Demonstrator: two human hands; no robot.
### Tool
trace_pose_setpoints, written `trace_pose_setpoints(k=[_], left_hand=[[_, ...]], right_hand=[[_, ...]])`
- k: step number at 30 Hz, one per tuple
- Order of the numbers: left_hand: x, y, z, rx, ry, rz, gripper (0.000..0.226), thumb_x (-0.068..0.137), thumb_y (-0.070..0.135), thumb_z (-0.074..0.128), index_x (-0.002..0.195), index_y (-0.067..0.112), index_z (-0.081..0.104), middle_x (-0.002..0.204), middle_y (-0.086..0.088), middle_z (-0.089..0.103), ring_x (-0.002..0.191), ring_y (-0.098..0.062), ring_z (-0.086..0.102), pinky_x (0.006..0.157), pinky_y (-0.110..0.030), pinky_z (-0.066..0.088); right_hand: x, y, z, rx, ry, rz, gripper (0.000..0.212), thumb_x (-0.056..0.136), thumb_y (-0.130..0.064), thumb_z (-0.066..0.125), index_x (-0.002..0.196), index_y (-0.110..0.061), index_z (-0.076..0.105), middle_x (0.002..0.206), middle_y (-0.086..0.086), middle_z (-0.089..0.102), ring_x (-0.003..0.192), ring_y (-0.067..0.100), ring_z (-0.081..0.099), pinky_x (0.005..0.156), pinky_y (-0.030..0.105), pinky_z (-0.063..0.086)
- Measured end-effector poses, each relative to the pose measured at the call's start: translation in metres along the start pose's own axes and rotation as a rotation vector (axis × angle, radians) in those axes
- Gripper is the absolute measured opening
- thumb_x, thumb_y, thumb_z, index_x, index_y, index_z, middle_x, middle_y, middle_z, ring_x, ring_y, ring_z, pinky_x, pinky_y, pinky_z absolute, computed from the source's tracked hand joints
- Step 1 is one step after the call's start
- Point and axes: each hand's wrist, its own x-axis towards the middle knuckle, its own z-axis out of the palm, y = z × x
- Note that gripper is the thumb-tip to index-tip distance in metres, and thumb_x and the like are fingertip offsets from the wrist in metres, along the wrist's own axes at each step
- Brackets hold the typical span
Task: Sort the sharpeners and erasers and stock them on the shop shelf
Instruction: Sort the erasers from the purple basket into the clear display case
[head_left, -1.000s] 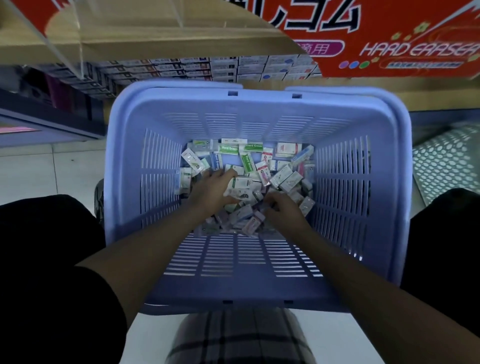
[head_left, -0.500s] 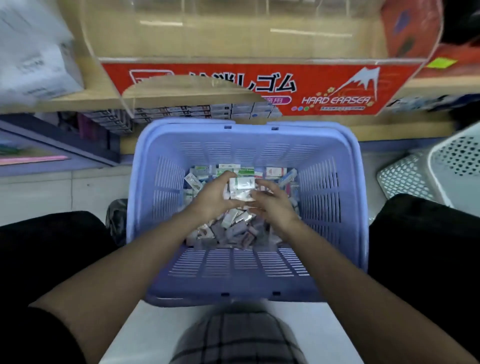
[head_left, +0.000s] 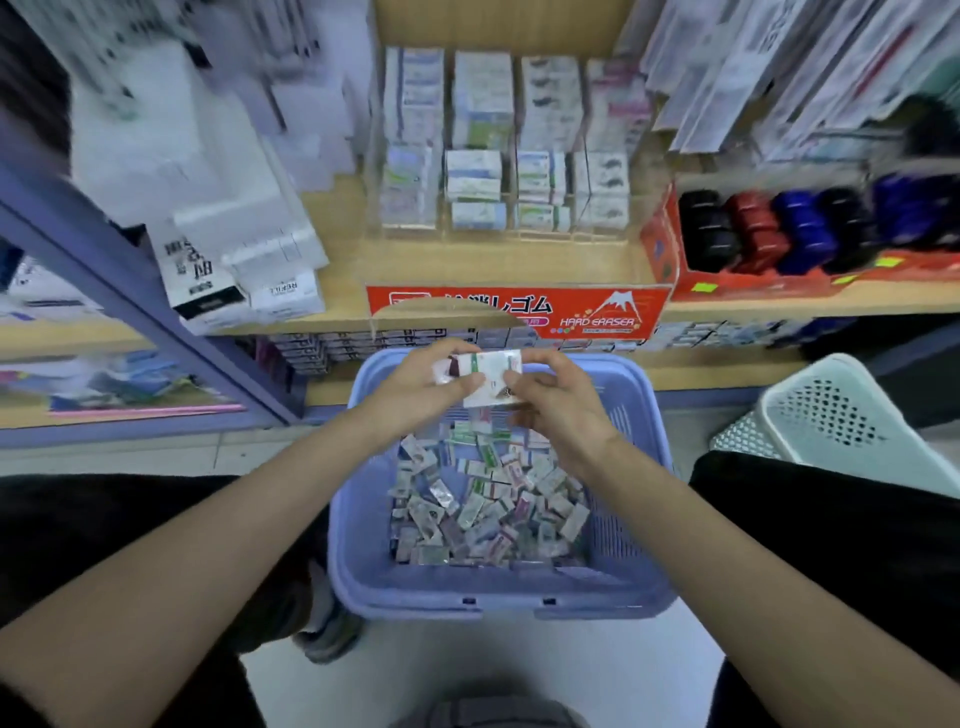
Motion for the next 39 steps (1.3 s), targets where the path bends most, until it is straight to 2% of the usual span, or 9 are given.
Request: trace_pose_setpoints(k=[5,9,14,19,22,26,30,35,39], left_hand=[[-0.017,0.038,-0.018,-0.036,0.045,0.043,0.008,0.091,0.021,0.06,0.098,0.023,0.063,0.095,0.007,0.062,0.075,0.0,0.059,0.064,-0.017,0.045],[-0.026,0.061,-0.032,-0.067,0.022,0.079,0.013,0.09,0.019,0.061,0.1,0.028,0.064,0.083,0.008,0.071,0.072,-0.008,0.061,0.062,-0.03,0.041],[-0.021,0.087,-0.052,-0.126,0.118,0.174,0.015,0.089,0.014,0.06,0.099,0.026,0.063,0.075,0.001,0.072,0.075,-0.013,0.065,0.07,-0.027,0.046],[0.002,0.108,-0.067,-0.184,0.211,0.221,0.014,0.089,0.019,0.06,0.099,0.027,0.062,0.072,0.003,0.071,0.073,-0.006,0.064,0.068,-0.024,0.045],[0.014,0.112,-0.068,-0.212,0.247,0.216,0.014,0.088,0.023,0.061,0.1,0.031,0.062,0.078,0.001,0.072,0.077,-0.01,0.062,0.075,-0.034,0.041],[0.022,0.117,-0.059,-0.238,0.214,0.204,0.015,0.089,0.021,0.06,0.1,0.032,0.062,0.08,0.0,0.072,0.075,-0.011,0.062,0.065,-0.029,0.04],[0.029,0.126,-0.056,-0.294,0.208,0.177,0.02,0.086,0.022,0.061,0.105,0.027,0.061,0.083,0.0,0.073,0.073,-0.009,0.062,0.057,-0.023,0.042],[0.042,0.133,-0.06,-0.322,0.183,0.171,0.031,0.073,0.031,0.064,0.103,0.026,0.062,0.087,0.001,0.073,0.083,-0.014,0.063,0.064,-0.032,0.042],[0.056,0.13,-0.061,-0.306,0.22,0.132,0.024,0.078,0.027,0.064,0.102,0.028,0.061,0.086,0.006,0.074,0.072,-0.002,0.062,0.05,-0.013,0.041]], right_hand=[[-0.021,-0.038,0.003,-0.059,-0.053,-0.069,0.02,0.091,-0.007,0.058,0.11,-0.007,0.051,0.083,0.01,0.058,0.065,0.015,0.057,0.058,0.025,0.052],[-0.032,-0.068,0.0,-0.152,-0.091,-0.131,0.017,0.09,-0.003,0.059,0.105,-0.008,0.053,0.074,0.004,0.059,0.056,0.005,0.059,0.054,0.022,0.054],[-0.03,-0.109,-0.01,-0.239,-0.025,-0.226,0.011,0.091,-0.007,0.059,0.101,-0.01,0.057,0.073,0.005,0.062,0.047,0.017,0.06,0.042,0.025,0.042],[-0.006,-0.134,-0.019,0.085,0.004,-0.22,0.008,0.09,-0.002,0.057,0.09,-0.007,0.063,0.088,0.007,0.063,0.055,0.015,0.062,0.052,0.021,0.051],[0.007,-0.146,-0.027,0.295,-0.016,-0.193,0.016,0.088,0.005,0.055,0.098,-0.004,0.064,0.084,0.009,0.066,0.067,0.016,0.069,0.061,0.019,0.055],[0.014,-0.153,-0.034,0.345,-0.058,-0.211,0.03,0.083,0.013,0.055,0.106,-0.005,0.061,0.083,0.008,0.072,0.083,0.02,0.071,0.071,0.019,0.056],[0.022,-0.15,-0.042,0.211,0.041,-0.284,0.027,0.083,0.002,0.062,0.107,-0.008,0.063,0.093,0.009,0.072,0.083,0.021,0.072,0.064,0.02,0.055],[0.061,-0.161,-0.073,-0.11,0.317,-0.36,0.023,0.084,0.002,0.064,0.102,-0.013,0.065,0.09,0.008,0.071,0.073,0.014,0.07,0.07,0.029,0.055],[0.089,-0.172,-0.097,-0.515,0.382,-0.413,0.023,0.086,-0.01,0.066,0.104,-0.023,0.064,0.098,0.004,0.068,0.08,0.002,0.065,0.069,0.022,0.056]])
